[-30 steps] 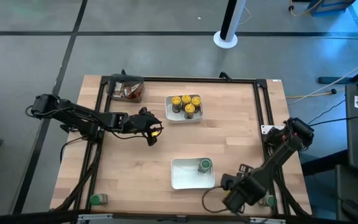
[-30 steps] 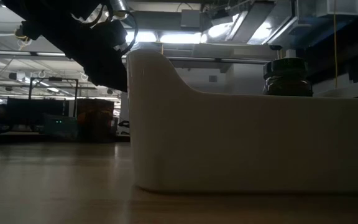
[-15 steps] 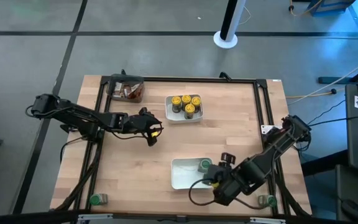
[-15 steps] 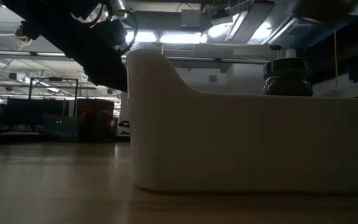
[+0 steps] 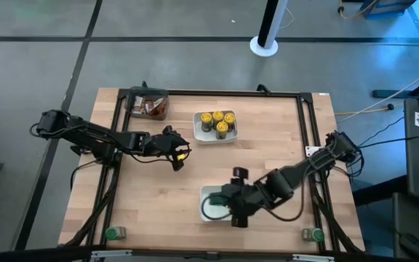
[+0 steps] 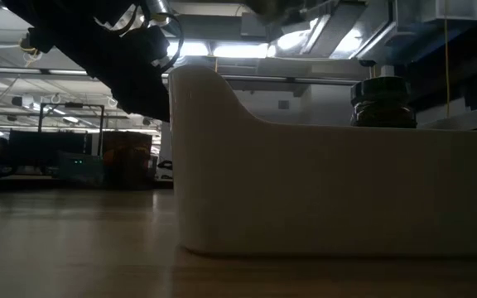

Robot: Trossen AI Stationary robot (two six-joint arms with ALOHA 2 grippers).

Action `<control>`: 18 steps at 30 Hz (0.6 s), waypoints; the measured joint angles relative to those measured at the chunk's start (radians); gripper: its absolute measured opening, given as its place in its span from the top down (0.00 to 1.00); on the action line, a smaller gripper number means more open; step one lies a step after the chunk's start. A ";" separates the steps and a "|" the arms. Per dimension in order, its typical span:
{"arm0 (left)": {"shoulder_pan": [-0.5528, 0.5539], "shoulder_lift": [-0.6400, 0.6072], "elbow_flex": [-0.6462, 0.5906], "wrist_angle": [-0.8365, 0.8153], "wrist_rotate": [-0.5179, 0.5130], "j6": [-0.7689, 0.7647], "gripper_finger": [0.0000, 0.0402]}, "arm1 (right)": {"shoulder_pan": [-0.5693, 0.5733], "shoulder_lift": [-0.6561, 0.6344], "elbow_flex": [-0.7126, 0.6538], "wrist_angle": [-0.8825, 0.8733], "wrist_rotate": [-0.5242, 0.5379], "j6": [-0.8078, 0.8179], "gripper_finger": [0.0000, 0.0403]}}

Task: Sort spices by type
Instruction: Put the seasoning bottle into the bottom white bin

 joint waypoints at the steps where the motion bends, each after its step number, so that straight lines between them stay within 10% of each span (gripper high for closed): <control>1: 0.000 0.000 0.000 0.000 0.000 0.000 0.66 | -0.010 0.004 0.000 0.020 -0.004 -0.029 0.49; 18: 0.000 0.000 0.000 -0.003 0.000 0.008 0.66 | -0.118 0.093 0.000 0.081 -0.128 -0.212 0.49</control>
